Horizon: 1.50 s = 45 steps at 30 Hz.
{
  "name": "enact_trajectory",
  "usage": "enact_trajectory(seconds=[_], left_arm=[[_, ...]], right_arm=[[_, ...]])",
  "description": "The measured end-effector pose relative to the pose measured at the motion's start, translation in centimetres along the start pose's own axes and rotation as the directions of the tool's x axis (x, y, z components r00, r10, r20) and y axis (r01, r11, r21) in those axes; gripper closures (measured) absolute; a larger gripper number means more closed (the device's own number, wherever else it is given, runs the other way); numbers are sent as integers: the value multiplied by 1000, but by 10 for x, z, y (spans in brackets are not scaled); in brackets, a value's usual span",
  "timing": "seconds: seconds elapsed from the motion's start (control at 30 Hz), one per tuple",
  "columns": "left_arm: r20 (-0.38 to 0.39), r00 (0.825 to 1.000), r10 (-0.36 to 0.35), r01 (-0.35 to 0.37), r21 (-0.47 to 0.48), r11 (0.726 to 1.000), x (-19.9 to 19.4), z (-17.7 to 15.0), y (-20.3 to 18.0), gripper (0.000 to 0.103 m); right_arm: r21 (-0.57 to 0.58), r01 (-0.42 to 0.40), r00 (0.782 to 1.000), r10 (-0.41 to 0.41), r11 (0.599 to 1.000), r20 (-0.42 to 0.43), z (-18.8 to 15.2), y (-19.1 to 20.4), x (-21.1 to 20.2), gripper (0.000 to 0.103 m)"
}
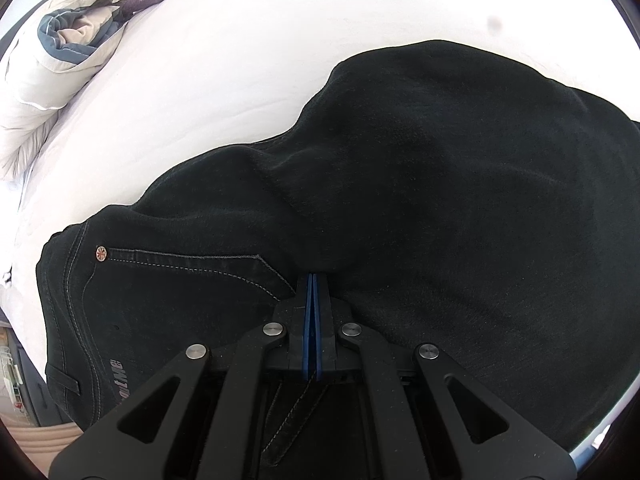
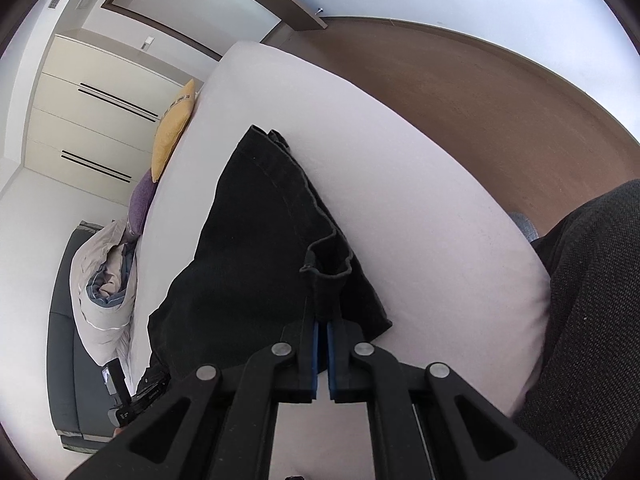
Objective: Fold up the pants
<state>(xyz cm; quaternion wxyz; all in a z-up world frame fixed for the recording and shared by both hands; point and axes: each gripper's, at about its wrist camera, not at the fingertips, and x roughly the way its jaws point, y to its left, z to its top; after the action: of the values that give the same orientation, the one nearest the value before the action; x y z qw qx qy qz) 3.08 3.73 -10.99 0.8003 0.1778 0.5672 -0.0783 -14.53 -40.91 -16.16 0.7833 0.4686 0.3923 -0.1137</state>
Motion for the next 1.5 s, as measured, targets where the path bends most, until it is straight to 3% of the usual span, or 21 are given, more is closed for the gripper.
enact_trajectory(seconds=[0.3,0.33,0.4,0.47,0.53,0.6,0.7,0.77,0.83,0.93,0.97,1.0,1.03,1.07,1.1,1.17,1.2,1.27,1.37,1.4,1.5], left_arm=[[22,1000,-6,7,-14,1000,-11,-5,2,103],[25,1000,-8,9,-17,1000,-11,-6,2,103],[29,1000,-10,11,-20,1000,-12,-6,1,103],[34,999,-16,17,-24,1000,-19,-3,4,103],[39,999,-19,20,-27,999,-21,-3,4,103],[41,999,-19,21,-28,999,-23,-3,4,103],[44,999,-17,18,-34,999,-18,-12,9,103],[47,999,-14,16,-39,999,-12,-16,10,103],[46,999,-14,16,-45,999,-13,-18,11,103],[45,999,-19,21,-54,998,-14,-19,13,103],[46,999,-20,23,-56,998,-14,-19,14,103],[50,999,-22,25,-60,998,-15,-20,15,103],[53,998,-25,28,-65,998,-15,-20,17,103],[58,998,-30,34,-72,997,-15,-21,19,103],[65,997,-34,39,-80,996,-16,-23,21,103],[75,997,-33,40,-87,995,-15,-26,25,103],[80,996,-28,35,-86,996,-14,-27,24,103],[86,996,-10,17,-81,997,-14,-29,23,103],[90,996,1,7,-89,996,-14,-32,22,103],[92,996,-2,11,-96,995,-14,-32,24,103],[90,996,-6,16,-109,994,-15,-34,27,103]], right_arm=[[11,21,1000,-20,1000,-19,-1,0,-13,96],[3,43,999,-43,999,-14,-1,1,-18,91],[-13,141,990,-141,990,21,1,6,-33,56],[-16,157,985,-156,987,80,8,10,-49,53],[-37,94,990,-89,995,112,19,24,-61,53],[-87,-22,994,31,996,101,30,51,-59,53],[-170,-212,977,214,962,-5,39,101,-28,53],[-213,-262,965,248,941,-90,41,132,4,53],[-233,-345,930,297,909,-217,35,158,50,53],[-201,-359,904,286,911,-319,27,163,109,53],[-203,-320,914,245,925,-323,28,158,126,53],[-198,-269,928,199,943,-316,32,148,139,55],[-163,-251,932,192,954,-307,40,134,150,66],[-116,-256,933,214,960,-291,48,120,154,97],[-62,-228,942,204,972,-265,60,103,154,103],[24,-238,956,239,971,-169,85,77,140,103],[4,-192,975,191,981,-112,98,71,130,103],[-18,-129,990,128,991,-62,113,63,111,103],[-36,-180,982,178,983,-61,107,68,72,90],[-70,-244,968,238,967,-82,93,76,56,80],[-158,-347,925,311,924,-216,39,98,36,49]])
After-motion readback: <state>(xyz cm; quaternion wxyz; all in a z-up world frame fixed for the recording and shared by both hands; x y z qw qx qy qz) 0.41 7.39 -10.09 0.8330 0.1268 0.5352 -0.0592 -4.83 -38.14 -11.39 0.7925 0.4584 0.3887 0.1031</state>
